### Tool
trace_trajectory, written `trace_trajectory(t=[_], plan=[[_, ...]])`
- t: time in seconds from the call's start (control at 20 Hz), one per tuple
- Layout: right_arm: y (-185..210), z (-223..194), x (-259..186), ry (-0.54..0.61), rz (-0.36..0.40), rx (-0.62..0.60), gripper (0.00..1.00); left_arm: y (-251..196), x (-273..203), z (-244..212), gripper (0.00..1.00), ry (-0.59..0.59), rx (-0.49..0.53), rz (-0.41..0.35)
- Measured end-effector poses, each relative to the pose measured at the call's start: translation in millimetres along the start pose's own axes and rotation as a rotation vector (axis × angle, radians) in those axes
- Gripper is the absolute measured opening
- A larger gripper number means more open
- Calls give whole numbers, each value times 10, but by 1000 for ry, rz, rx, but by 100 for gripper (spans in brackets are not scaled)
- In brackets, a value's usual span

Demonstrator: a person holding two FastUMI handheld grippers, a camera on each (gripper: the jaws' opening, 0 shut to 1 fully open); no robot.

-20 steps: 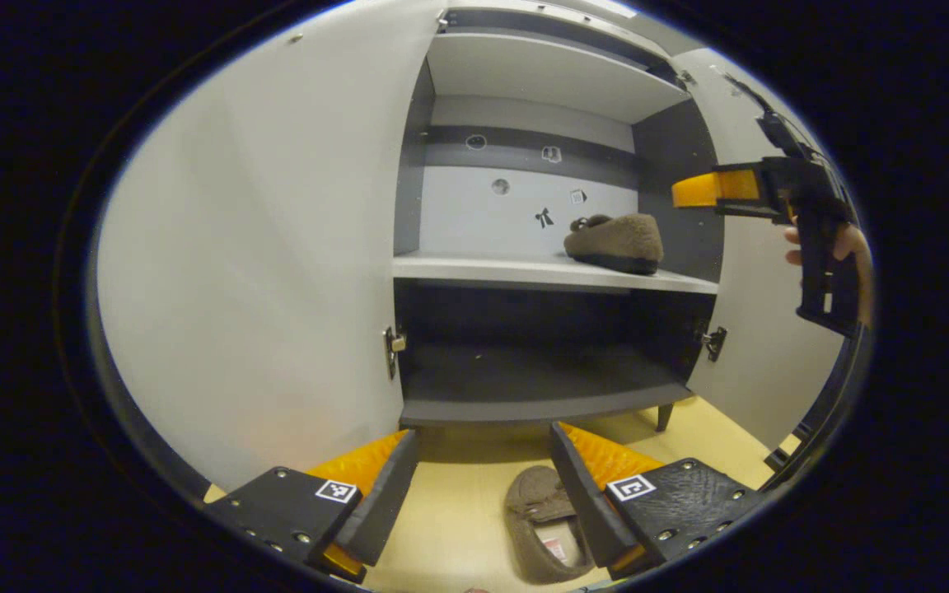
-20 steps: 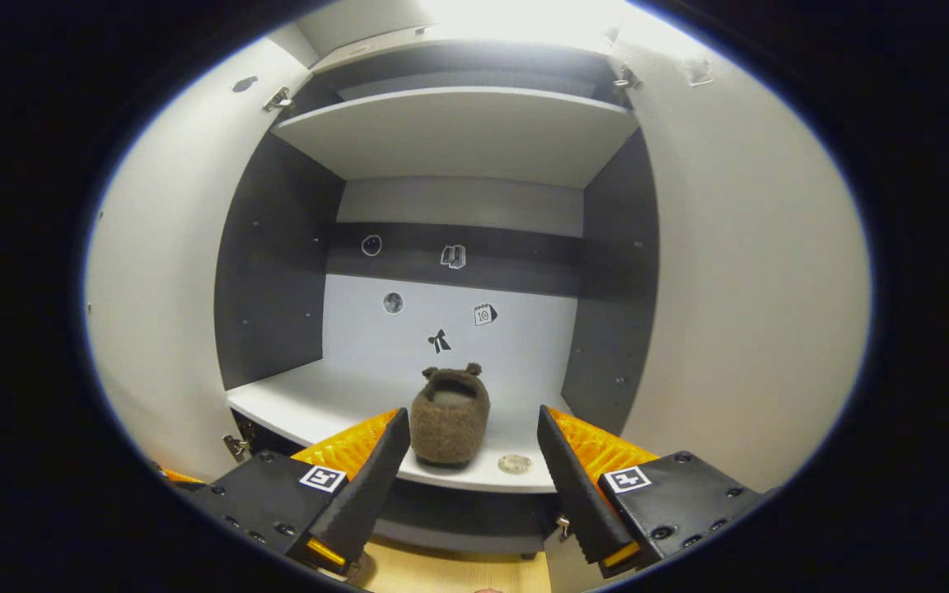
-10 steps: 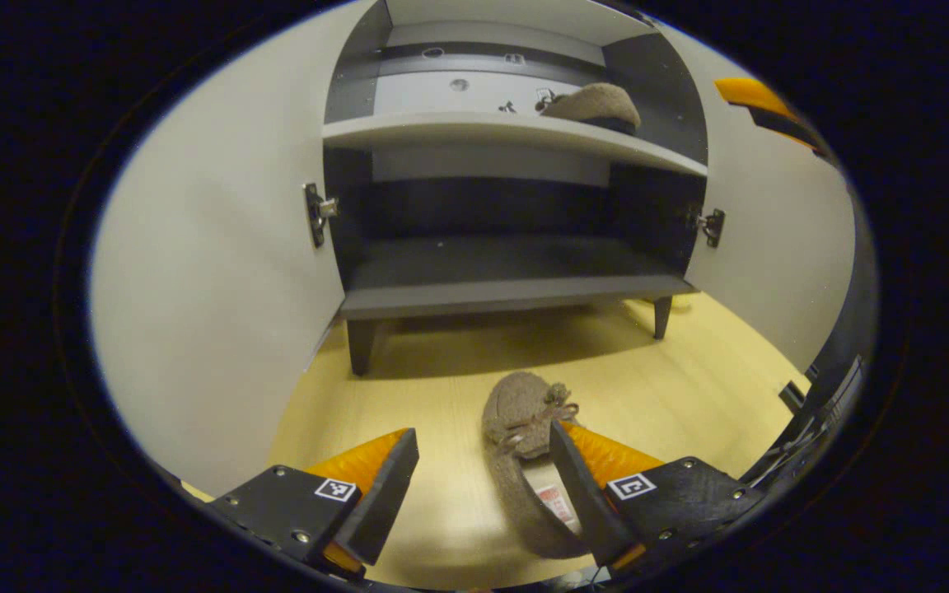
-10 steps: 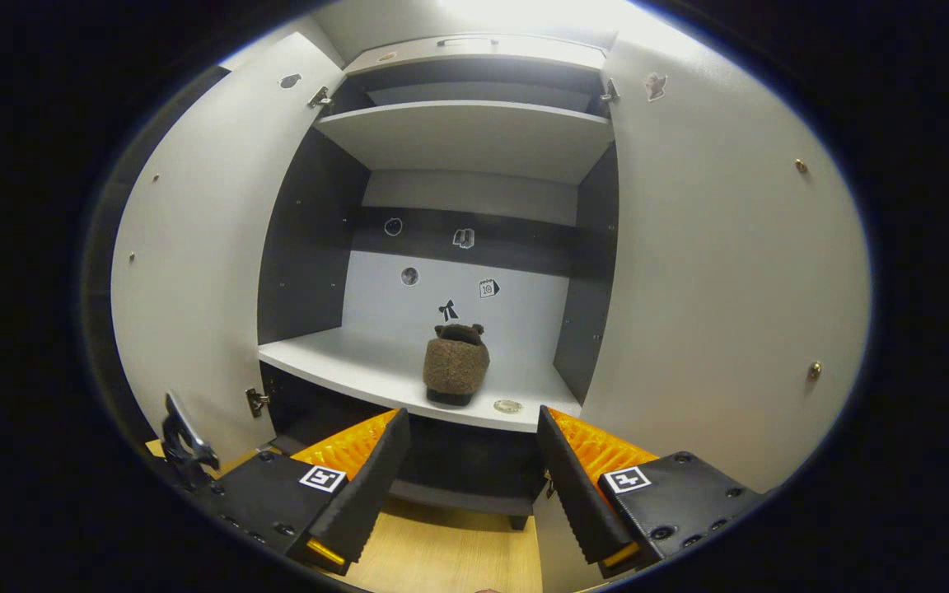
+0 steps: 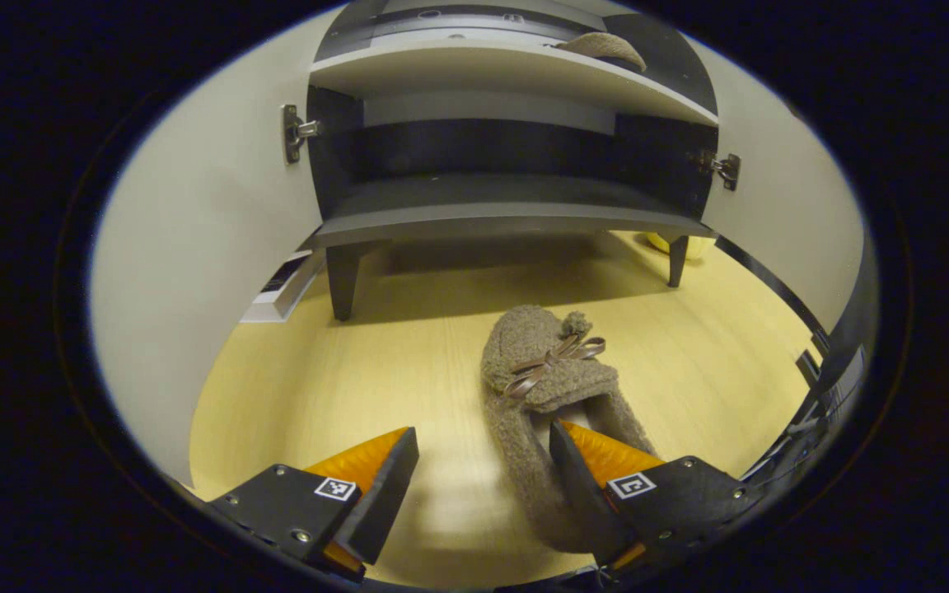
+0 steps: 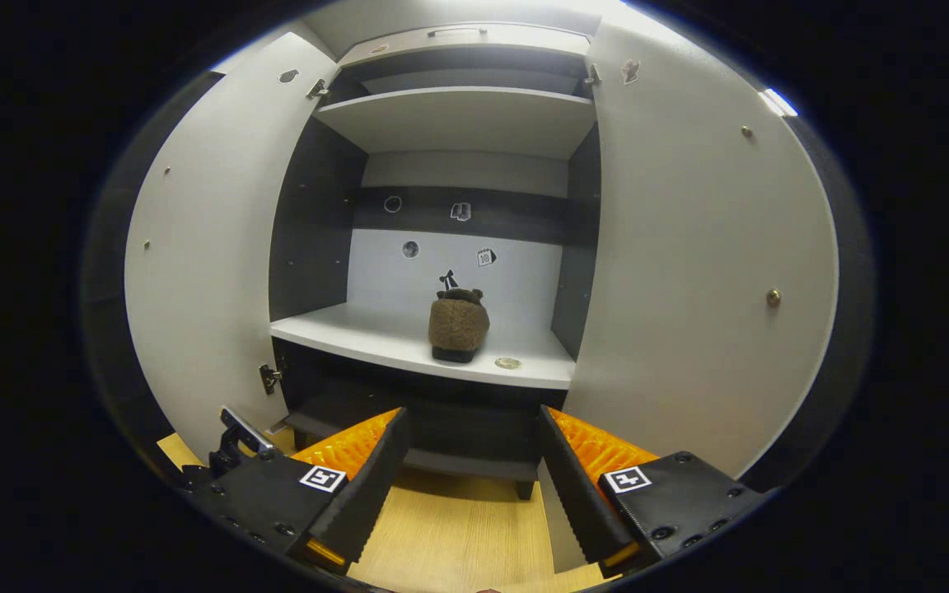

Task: Grab one shoe with the right hand and put it into the shoe cabinet, grab the other shoe with the left hand and put it into the shoe cabinet; then close the right door with the right hand and the left door with the left hand.

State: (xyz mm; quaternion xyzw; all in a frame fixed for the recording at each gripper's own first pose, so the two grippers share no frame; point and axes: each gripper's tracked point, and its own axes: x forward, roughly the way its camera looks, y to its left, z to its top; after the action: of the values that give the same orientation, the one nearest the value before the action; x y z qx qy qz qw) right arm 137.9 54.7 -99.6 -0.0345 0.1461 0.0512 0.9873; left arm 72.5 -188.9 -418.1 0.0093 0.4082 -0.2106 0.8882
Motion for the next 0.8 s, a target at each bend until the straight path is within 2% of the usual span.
trace_trajectory(t=[0.15, 0.35, 0.45, 0.5, 0.6, 0.8], plan=[[-32, -172, -99, 46, -10, 8, 98, -19, 153, -30, 94, 25, -21, 0], [-25, -276, -231, 78, -14, -4, 98, -210, 263, -58, 46, 51, -85, -68], [8, -287, -327, 73, -7, -17, 98, -201, 266, -39, 27, 38, -93, -49], [26, -296, -356, 74, -4, -24, 98, -91, 311, -23, 20, 28, -92, 4], [58, -325, -405, 79, 3, -28, 98, -58, 306, 39, 2, 9, -146, -9], [80, -356, -493, 85, 10, -15, 98, 37, 206, 180, 1, -34, -175, 3]])
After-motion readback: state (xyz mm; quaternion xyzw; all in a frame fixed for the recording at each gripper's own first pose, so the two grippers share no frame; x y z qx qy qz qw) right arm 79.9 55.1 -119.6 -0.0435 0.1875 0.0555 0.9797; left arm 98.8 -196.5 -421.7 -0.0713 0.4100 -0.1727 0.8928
